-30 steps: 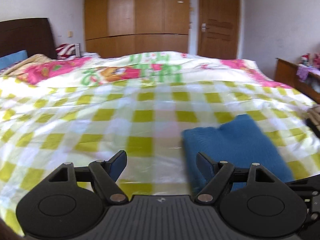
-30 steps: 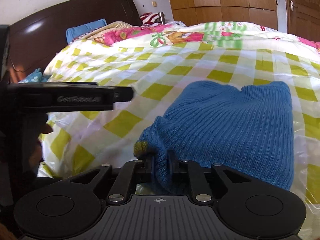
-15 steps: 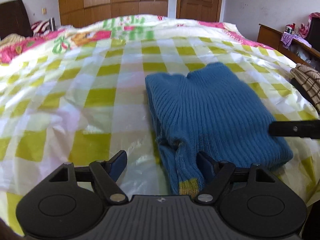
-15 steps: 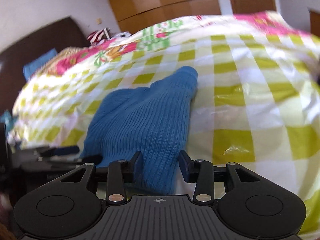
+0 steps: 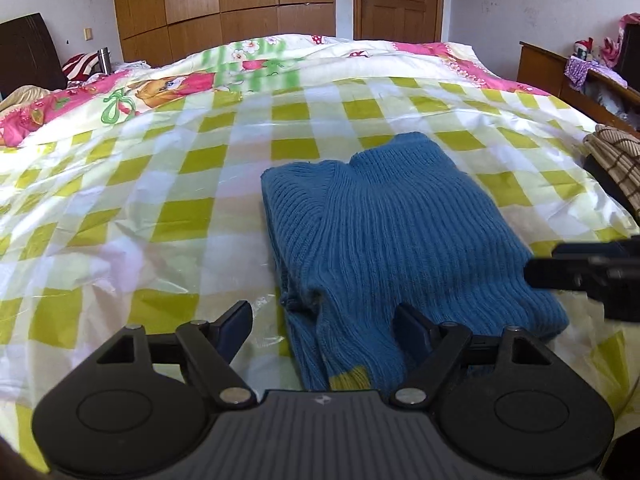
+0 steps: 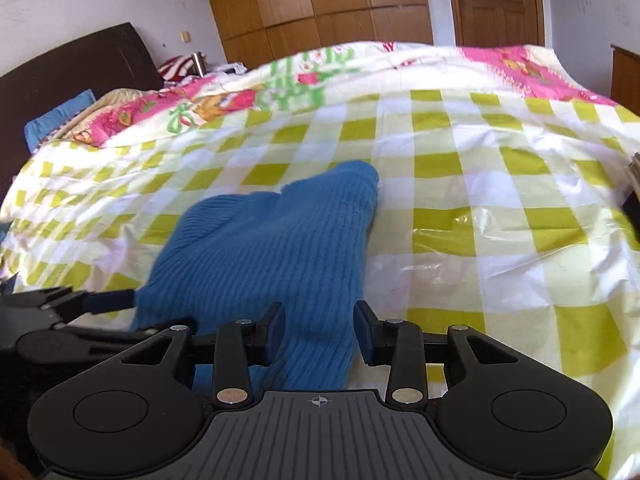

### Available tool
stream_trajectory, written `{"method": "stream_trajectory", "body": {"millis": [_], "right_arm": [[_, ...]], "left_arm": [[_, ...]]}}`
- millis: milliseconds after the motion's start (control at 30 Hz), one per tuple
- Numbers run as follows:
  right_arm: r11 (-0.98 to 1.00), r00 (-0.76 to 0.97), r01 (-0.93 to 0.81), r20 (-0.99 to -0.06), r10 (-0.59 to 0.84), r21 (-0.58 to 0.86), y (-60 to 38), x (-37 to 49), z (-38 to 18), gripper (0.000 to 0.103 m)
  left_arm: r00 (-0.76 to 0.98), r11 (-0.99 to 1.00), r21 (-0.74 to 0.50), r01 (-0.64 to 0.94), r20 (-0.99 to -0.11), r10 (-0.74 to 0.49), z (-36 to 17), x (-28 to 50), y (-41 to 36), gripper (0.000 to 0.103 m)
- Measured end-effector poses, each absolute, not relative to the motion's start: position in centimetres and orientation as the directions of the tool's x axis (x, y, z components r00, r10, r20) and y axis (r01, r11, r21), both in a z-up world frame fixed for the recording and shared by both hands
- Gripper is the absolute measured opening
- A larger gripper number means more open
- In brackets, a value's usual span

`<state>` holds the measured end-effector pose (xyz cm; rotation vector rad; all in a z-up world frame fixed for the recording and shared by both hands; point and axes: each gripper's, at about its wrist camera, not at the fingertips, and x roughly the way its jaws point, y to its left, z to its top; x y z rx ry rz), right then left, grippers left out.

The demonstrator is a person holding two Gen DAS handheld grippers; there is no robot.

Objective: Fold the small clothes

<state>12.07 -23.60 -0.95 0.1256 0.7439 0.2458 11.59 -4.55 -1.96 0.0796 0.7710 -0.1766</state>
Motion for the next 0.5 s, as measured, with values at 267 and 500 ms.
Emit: {"method": "stream_trajectory", "body": {"millis": [267, 500], "right_arm": [[0.967, 0.713, -0.174, -0.654, 0.252, 0.183, -22.5, 8.3, -0.5, 0.037], [0.972, 0.731, -0.151, -0.641, 0.233, 0.181, -22.3, 7.0, 0.1, 0.037]], "left_arm": [[0.781, 0.988, 0.026, 0.154, -0.615, -0.106, 0.4, 7.8, -4.8, 0.097], [0.805, 0.991, 0.067, 0.119, -0.591, -0.057, 1.1, 6.1, -5.1, 0.103]]}}
